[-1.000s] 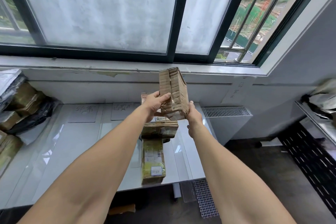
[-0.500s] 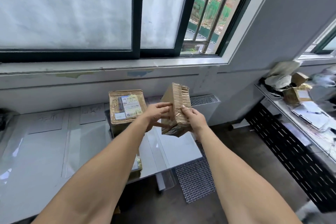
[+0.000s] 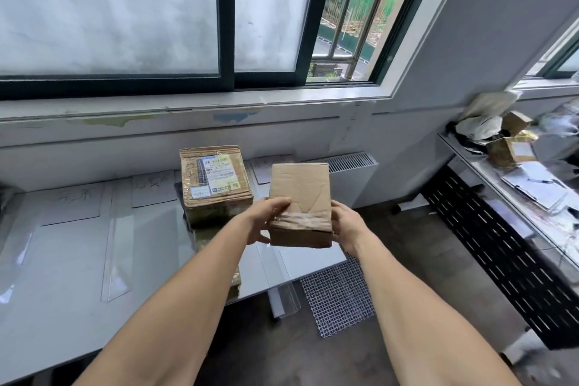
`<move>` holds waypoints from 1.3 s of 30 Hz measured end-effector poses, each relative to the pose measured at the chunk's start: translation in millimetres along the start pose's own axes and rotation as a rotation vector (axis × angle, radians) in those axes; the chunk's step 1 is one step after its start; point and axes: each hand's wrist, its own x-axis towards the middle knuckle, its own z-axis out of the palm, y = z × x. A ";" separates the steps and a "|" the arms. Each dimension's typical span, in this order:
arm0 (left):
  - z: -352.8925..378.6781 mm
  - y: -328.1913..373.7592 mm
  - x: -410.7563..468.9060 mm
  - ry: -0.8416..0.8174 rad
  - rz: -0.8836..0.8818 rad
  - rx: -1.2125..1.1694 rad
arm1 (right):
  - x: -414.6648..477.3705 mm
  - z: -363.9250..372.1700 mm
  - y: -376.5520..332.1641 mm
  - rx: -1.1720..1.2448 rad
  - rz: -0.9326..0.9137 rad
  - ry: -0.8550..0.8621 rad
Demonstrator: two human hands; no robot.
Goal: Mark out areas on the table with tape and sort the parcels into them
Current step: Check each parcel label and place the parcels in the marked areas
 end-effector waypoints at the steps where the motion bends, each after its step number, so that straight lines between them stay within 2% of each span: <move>1: -1.5 0.7 -0.2 -0.015 -0.037 -0.016 | 1.5 0.8 -1.0 0.016 0.030 -0.022; 3: -1.9 0.3 -1.0 -0.031 -0.070 -0.037 | 4.1 4.9 -3.3 0.062 0.122 -0.106; 5: 0.0 0.7 0.9 0.000 -0.008 -0.022 | 5.0 12.5 -1.3 -0.010 0.172 -0.122; 8: 1.1 3.4 3.4 0.082 0.083 -0.045 | 8.1 16.5 9.6 -0.086 0.150 0.032; 12: -6.2 -0.2 -1.0 0.069 0.119 -0.113 | 6.5 21.9 17.0 -0.096 0.083 0.068; 19: -17.6 -11.5 -10.4 0.044 0.159 -0.047 | -6.1 37.1 27.5 -0.081 0.147 -0.154; 25: -33.5 -34.0 -13.2 0.125 0.097 -0.087 | -5.7 54.2 39.8 -0.174 0.162 -0.271; 32: -38.2 -72.8 -9.4 0.233 -0.055 -0.112 | 5.9 80.4 66.7 -0.415 0.119 -0.166; 39: -56.8 -88.2 6.8 0.373 -0.087 -0.139 | 34.0 114.0 90.9 -0.571 0.074 -0.026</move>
